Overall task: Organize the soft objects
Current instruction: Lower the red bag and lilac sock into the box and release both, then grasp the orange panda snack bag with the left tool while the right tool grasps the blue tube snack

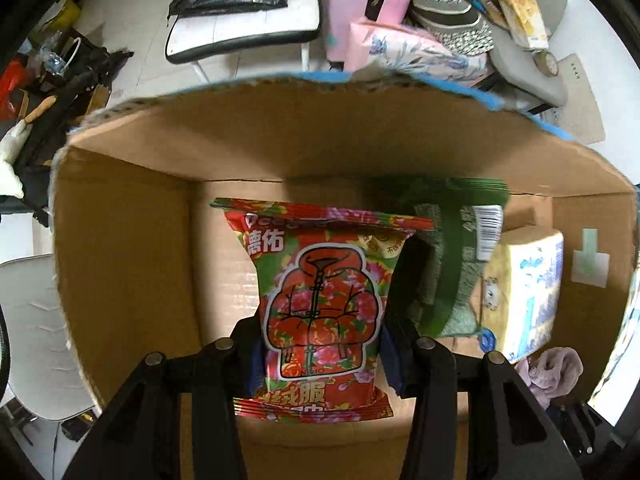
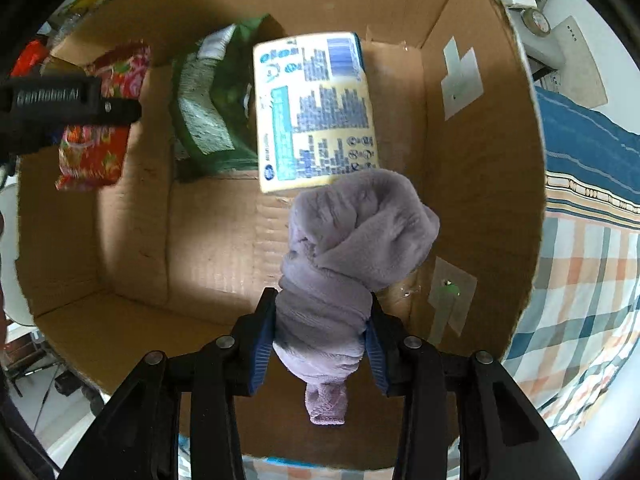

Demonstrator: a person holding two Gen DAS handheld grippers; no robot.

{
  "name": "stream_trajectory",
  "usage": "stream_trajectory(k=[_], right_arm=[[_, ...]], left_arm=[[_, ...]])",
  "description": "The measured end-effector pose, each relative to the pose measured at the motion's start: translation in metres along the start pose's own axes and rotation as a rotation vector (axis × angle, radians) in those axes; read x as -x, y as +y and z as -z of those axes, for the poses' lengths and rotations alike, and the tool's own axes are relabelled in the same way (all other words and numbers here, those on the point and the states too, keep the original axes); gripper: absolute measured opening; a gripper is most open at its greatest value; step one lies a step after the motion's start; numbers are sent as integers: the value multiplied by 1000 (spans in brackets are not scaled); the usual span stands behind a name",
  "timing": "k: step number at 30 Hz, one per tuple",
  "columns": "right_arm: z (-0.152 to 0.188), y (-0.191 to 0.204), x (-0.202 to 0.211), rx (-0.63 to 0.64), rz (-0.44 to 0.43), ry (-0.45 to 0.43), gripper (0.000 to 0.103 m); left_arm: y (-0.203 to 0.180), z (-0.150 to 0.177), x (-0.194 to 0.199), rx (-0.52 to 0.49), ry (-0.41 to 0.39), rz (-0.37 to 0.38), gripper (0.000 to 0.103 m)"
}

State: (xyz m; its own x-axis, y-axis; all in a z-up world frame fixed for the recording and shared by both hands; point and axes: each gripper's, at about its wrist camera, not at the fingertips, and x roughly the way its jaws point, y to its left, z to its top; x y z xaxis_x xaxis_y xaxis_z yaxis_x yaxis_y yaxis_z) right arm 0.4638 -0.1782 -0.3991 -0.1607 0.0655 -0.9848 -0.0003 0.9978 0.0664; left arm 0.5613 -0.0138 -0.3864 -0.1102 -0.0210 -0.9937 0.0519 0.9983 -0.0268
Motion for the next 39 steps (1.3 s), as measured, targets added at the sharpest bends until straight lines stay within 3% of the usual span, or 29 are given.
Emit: stream_trajectory(k=[6,9,11,15,16,18,19,24,33,39], right_arm=[[-7,1,-4,-9,-8,19,50],[-8,6,2,-5,-11,15,61],[-6,9,7,3,4,-2,73],[-3,13,18,4,6,-25,76],[0,13,20,5,6,-32,80],[4,16,27,0,4,-55,95],[6,19,30,-2,0,-68,102],[20,25,50,-9,18,-131,103],[56,16,94,-31,39,-238,103],[90,16,124,-36,34,-310,103]], left_arm=[[4,-6,-4,35,27,24,47],[8,-4,5,50,16,37,47],[10,0,13,52,-4,32,48],[13,15,32,45,-57,29,62],[12,21,37,37,-69,25,65],[12,35,44,30,-94,25,85],[12,44,48,24,-104,16,87],[10,80,64,17,-140,11,92],[-2,152,124,12,-329,-18,92],[-9,193,154,19,-412,-30,92]])
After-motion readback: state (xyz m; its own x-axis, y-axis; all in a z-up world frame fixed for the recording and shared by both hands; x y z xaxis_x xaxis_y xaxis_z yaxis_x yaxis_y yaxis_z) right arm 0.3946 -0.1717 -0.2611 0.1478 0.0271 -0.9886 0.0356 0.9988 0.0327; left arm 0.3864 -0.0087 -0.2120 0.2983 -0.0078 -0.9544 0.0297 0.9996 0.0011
